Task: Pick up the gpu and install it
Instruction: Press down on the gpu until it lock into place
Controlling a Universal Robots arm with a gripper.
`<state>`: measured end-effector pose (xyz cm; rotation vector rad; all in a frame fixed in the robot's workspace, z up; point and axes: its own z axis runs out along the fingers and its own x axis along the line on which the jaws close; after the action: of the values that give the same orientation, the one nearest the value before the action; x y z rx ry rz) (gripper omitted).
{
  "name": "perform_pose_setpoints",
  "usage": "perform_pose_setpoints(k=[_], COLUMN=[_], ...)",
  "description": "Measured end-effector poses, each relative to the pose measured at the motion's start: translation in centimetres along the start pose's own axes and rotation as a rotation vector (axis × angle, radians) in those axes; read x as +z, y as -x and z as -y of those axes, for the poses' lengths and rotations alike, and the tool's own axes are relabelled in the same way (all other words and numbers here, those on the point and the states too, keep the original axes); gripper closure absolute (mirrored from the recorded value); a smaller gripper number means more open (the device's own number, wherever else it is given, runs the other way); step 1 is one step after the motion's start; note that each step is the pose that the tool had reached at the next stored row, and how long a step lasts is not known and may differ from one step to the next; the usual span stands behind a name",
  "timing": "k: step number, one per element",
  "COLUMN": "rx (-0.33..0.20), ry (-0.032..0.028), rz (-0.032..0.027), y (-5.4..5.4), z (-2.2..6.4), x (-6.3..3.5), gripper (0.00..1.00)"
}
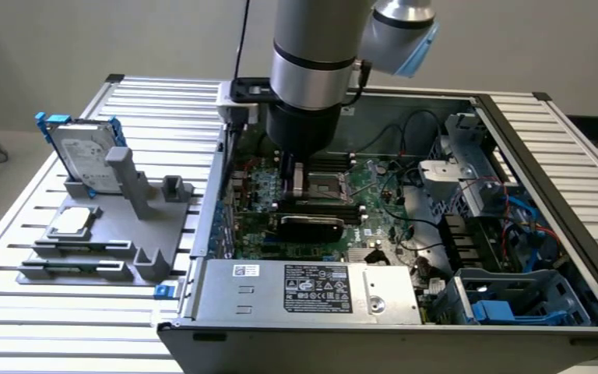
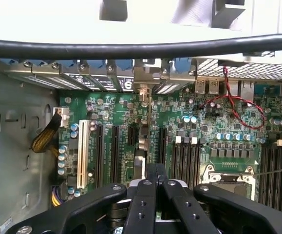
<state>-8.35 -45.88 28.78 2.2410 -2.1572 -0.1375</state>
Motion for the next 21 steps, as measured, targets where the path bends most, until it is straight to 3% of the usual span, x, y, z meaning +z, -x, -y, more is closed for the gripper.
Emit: perform_pose_setpoints(k=[4, 9, 13, 21], rx=[0.0, 0.001, 0.001, 0.002], ry=[0.0002, 0.0003, 0.0005, 0.0029], rz=[-0.0038, -0.0077, -0.0144, -0.0267], y=[-0.1, -0.4, -0.4, -0.4], z=[-0.34, -1.57, -2.45, -3.38], x=[0.02, 0.11, 0.16, 0.11], gripper=[0.89, 0.89, 0.89, 0.89])
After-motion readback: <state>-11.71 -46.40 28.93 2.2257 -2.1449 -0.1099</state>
